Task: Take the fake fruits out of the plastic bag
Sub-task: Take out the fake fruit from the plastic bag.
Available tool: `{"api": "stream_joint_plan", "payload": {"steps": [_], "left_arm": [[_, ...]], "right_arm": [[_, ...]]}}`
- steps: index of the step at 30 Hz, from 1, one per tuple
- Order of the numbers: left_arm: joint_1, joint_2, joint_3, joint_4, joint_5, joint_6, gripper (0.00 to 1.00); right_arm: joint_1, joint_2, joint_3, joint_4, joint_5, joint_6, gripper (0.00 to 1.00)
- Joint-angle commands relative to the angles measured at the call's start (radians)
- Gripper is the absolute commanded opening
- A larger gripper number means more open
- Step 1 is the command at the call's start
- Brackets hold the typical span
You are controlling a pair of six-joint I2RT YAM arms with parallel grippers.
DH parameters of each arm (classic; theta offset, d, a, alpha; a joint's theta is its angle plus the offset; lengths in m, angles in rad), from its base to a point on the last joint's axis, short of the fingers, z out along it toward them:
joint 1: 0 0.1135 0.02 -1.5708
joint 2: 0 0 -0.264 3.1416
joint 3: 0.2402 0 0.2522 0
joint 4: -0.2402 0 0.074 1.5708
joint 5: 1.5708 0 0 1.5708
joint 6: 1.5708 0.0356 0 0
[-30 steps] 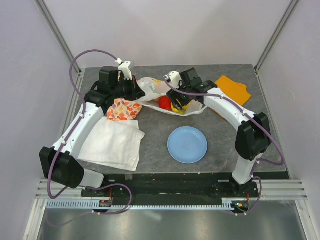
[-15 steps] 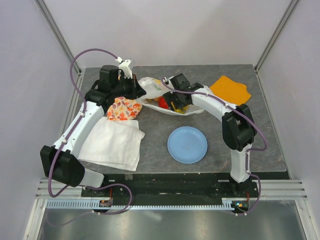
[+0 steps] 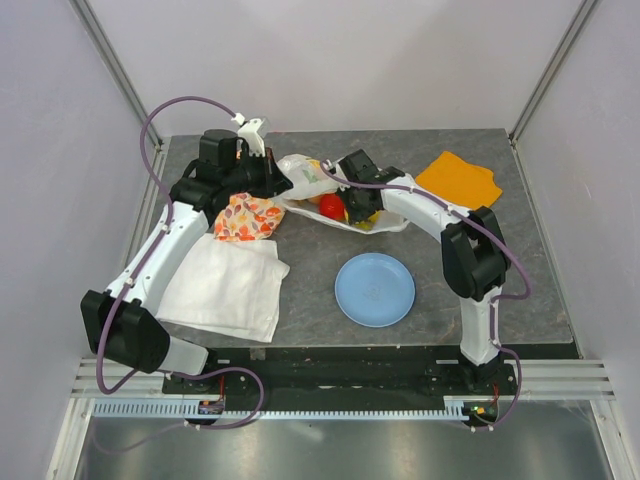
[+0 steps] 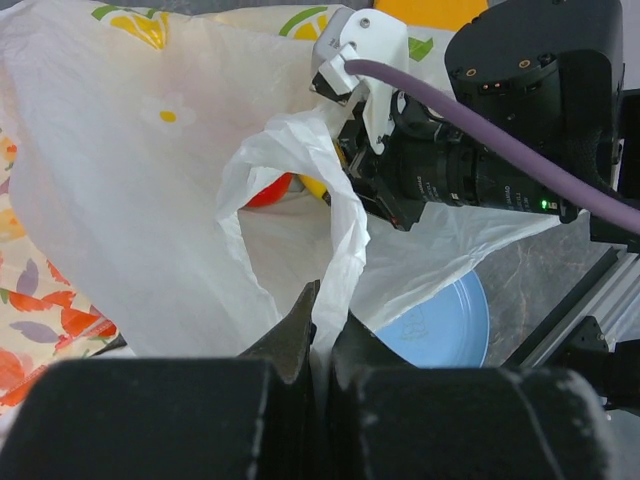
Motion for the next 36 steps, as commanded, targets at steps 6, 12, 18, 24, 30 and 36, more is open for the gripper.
{"api": "stream_joint_plan", "payload": {"steps": [6,12,18,24,30,36], "left_arm": [[-0.001,0.02,0.061,0.045,0.034,-0.023,0.02],[-0.001,0.026,0.071,0.05,0.037,-0.024,0.02],[-0.001,0.042,0.09,0.05,0.033,-0.014,0.02],[-0.001,0.074,0.132,0.051,0.033,-0.001,0.02],[-0.001,0.076,0.147,0.054,0.043,0.008,0.01],[-0.001,0.076,0.149,0.056,0.04,0.02,0.02]], "right_arm": [[-0.001,-0.244,0.084,-0.098,-0.055,-0.126,0.0],[-0.001,-0.354,0.092,-0.114,-0.186,-0.14,0.0],[-0.001,-0.475,0.043,-0.12,-0.381,-0.222,0.0],[0.006,-0.544,0.021,-0.254,-0.709,-0.395,0.0],[0.011,-0.511,-0.07,-0.25,-0.771,-0.535,0.0],[0.058,-0.478,-0.048,-0.13,-0.783,-0.511,0.0]]}}
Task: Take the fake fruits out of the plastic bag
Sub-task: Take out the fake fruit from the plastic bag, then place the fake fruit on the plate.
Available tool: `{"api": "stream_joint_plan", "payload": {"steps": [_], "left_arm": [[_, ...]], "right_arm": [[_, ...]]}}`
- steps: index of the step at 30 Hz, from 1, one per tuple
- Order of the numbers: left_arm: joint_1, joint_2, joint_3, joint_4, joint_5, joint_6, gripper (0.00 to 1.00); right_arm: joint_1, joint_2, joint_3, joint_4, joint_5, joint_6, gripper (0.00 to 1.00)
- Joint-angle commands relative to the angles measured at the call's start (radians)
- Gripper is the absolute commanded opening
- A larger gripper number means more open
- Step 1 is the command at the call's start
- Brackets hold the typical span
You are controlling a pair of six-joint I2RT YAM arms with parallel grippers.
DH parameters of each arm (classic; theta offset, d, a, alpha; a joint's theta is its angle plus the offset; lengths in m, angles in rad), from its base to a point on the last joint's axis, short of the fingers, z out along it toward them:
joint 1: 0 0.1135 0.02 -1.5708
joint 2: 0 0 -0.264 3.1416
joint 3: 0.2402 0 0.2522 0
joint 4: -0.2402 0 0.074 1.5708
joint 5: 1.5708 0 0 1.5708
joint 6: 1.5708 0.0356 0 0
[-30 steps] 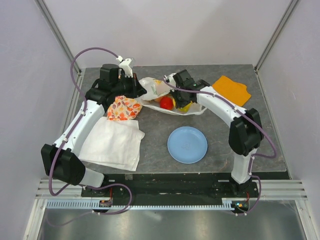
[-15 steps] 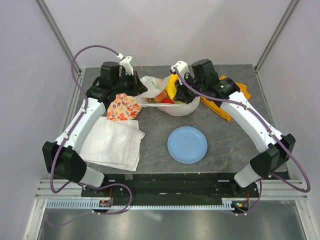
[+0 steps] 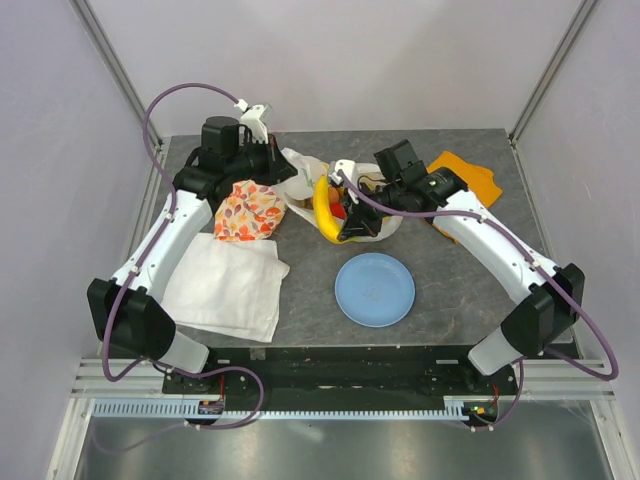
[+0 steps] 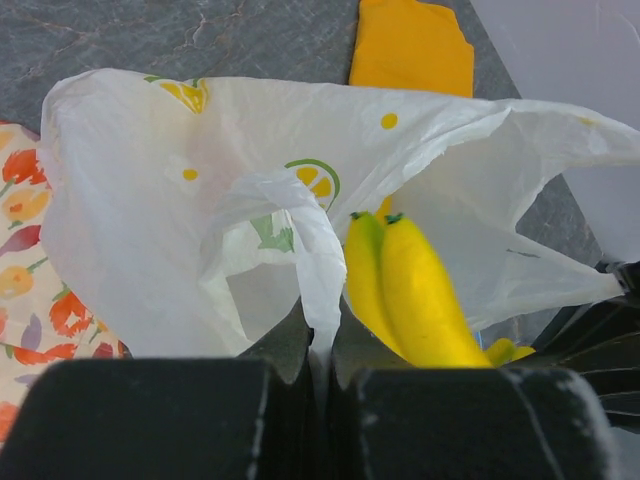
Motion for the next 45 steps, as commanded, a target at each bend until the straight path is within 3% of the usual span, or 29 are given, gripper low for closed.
{"api": "stream_joint_plan", "payload": {"steps": [1,4,9,14,18,26,30,41,45], "left_arm": [[-0.001,0.002,0.05,0.029,0.015,0.021,0.02],[-0.001,0.018,0.079,0.029,0.014,0.024,0.01],[-0.001,0.029,0.111,0.029,0.005,0.038,0.02],[-0.001,0.012,0.097,0.024,-0.002,0.046,0.01],[-0.001,-0.001,0.08,0.023,-0.002,0.046,0.02],[-0.001,-0.008,0.079,0.023,-0.008,0.053,0.02],[-0.001,-0.003,0.079,0.024,-0.002,0.049,0.02],[-0.001,0.0,0.063,0.026,0.001,0.049,0.02],[-0.001,0.005,0.065,0.028,0.004,0.049,0.02]], "right_arm": [[0.058,0.01,0.067,0.041,-0.063,-0.084,0.0],[0.119,-0.046,0.047,-0.142,0.003,-0.282,0.0],[0.217,-0.194,-0.118,-0.256,0.169,-0.664,0.0],[0.279,-0.426,-0.438,-0.077,0.34,-0.889,0.0],[0.28,-0.401,-0.499,-0.067,0.451,-0.902,0.0],[0.28,-0.404,-0.683,0.109,0.65,-0.956,0.0],[0.282,-0.409,-0.801,0.294,0.834,-1.013,0.0],[0.28,-0.375,-1.017,0.68,1.0,-1.109,0.01],[0.28,-0.33,-1.014,0.704,1.028,-1.118,0.05]]}}
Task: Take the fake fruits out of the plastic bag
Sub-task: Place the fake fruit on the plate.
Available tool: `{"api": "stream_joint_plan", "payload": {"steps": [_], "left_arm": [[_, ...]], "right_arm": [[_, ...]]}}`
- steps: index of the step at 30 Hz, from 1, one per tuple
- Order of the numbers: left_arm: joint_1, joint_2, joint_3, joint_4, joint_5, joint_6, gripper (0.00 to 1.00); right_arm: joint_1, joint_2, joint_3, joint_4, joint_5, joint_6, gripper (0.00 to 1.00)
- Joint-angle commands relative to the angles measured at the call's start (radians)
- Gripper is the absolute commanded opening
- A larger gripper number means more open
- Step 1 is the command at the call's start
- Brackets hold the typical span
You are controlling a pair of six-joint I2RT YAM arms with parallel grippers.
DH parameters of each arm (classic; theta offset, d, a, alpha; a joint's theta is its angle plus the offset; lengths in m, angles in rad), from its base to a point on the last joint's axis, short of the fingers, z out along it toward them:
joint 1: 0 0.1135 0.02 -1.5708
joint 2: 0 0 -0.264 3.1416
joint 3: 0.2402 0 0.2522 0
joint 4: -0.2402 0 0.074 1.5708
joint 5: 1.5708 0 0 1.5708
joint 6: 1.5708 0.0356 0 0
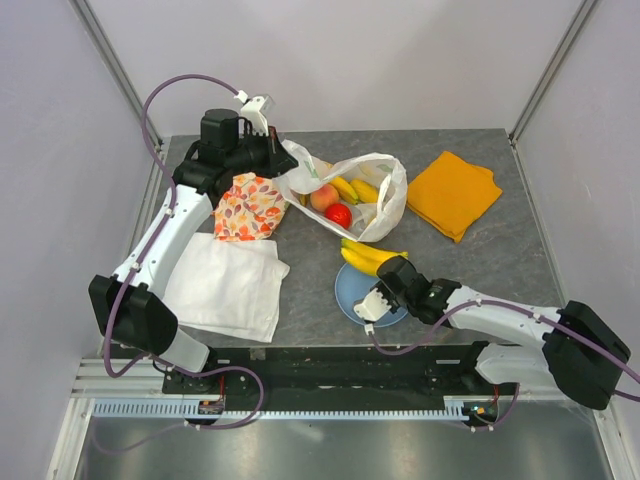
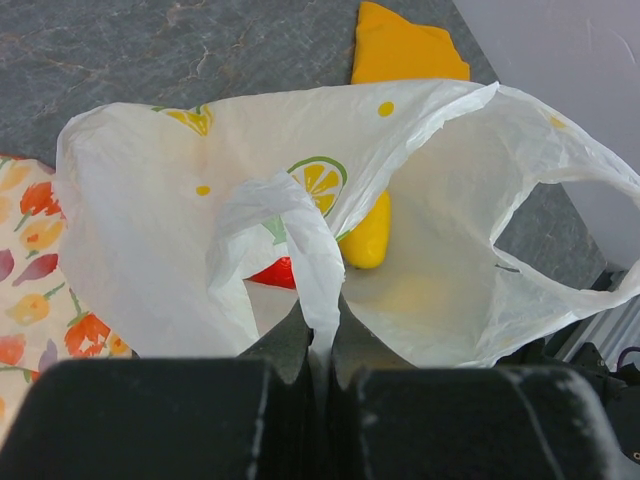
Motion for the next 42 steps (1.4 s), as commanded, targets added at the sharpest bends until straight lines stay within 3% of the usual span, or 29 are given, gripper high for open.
{"api": "stream_joint_plan", "payload": {"steps": [1,4,6,13,22,24,28,30,33,36,37,42], "left_arm": [[-0.001,-0.022,0.002,0.026,0.004,0.029,0.02],[-0.001,-0.018,0.005,0.028,0.007,0.029,0.02],[-0.001,-0.015,0.007,0.028,0.009,0.027,0.02],[-0.001,0.002,0.016,0.034,0.018,0.021,0.02],[-0.001,0.03,0.048,0.035,0.032,0.013,0.02],[-0.001,0.033,0.054,0.034,0.033,0.012,0.02],[-0.001,0.04,0.06,0.035,0.047,-0.002,0.01],[-0.001,0.037,0.062,0.04,0.055,-0.014,0.02],[-0.001,0.03,0.06,0.04,0.068,-0.029,0.02],[-0.001,0.007,0.037,0.038,0.073,-0.052,0.02],[-0.001,-0.007,0.019,0.038,0.076,-0.057,0.01],[-0.001,-0.032,-0.009,0.038,0.076,-0.126,0.02]], "right_arm": [[0.001,0.039,-0.004,0.129,0.085,-0.045,0.06],[0.001,0.048,-0.007,0.128,0.091,-0.059,0.09],[0.001,0.047,-0.009,0.129,0.091,-0.064,0.22],[0.001,-0.018,0.002,-0.021,0.029,-0.068,0.39],[0.001,-0.073,0.0,-0.079,0.061,-0.05,0.41],[0.001,-0.119,0.071,-0.139,0.043,-0.018,0.42],[0.001,-0.206,0.265,-0.46,-0.121,0.049,0.47],[0.001,-0.226,0.385,-0.51,-0.211,0.155,0.58],[0.001,-0.165,0.551,-0.501,-0.268,0.295,0.59],[-0.002,-0.017,0.732,-0.373,-0.259,0.554,0.56],[-0.004,0.029,0.781,-0.333,-0.264,0.662,0.54],[-0.024,0.359,1.02,-0.23,-0.25,0.852,0.33]]}}
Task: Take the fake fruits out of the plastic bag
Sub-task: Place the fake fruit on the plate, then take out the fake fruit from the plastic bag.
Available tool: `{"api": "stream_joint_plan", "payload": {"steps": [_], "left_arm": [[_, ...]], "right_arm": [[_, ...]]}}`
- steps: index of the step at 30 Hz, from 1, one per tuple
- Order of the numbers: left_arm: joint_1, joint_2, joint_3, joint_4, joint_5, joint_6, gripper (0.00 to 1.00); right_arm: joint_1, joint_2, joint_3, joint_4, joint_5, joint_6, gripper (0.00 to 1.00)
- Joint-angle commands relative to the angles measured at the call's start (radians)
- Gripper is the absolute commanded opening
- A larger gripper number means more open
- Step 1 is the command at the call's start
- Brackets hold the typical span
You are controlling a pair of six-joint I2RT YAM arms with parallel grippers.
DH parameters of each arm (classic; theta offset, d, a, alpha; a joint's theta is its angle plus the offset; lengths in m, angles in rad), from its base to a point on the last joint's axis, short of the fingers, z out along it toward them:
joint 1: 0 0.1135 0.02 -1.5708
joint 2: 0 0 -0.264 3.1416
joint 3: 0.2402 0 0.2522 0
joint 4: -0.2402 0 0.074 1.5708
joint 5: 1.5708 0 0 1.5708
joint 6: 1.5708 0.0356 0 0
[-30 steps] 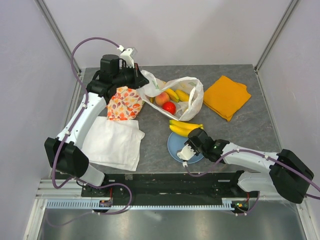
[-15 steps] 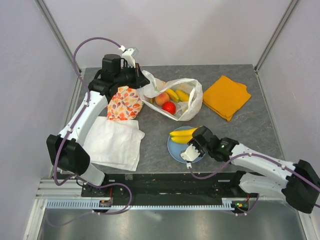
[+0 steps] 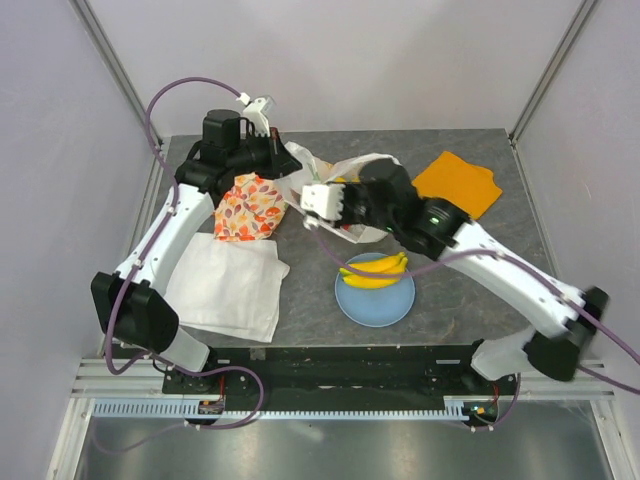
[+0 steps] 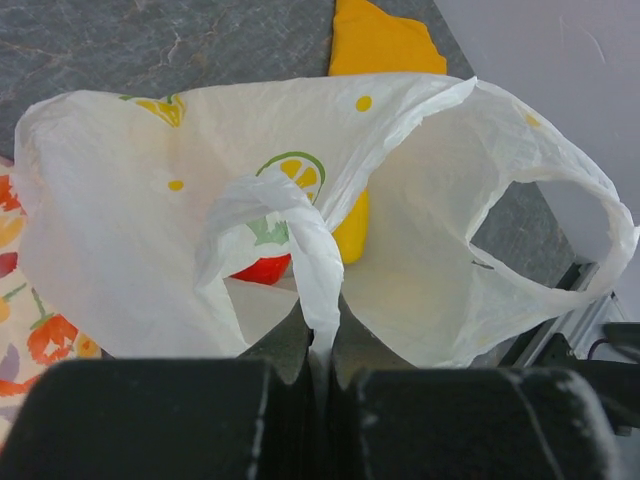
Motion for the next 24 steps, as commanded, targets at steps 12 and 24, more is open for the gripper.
{"api": "stream_joint_plan", "payload": {"steps": [12,24], "left_arm": [[0.001,-0.061,-0.007,0.024,-0.025,-0.126,0.01],[0.005,-0.13,-0.096,-0.06,0.015,-0.026,0.01]], "right_arm": [[-0.277,0.66,0.511,-0.164,-0.107,0.413,0.16],[-0.418,0.446,0.104,-0.247,-0.12,0.362,0.13]]}}
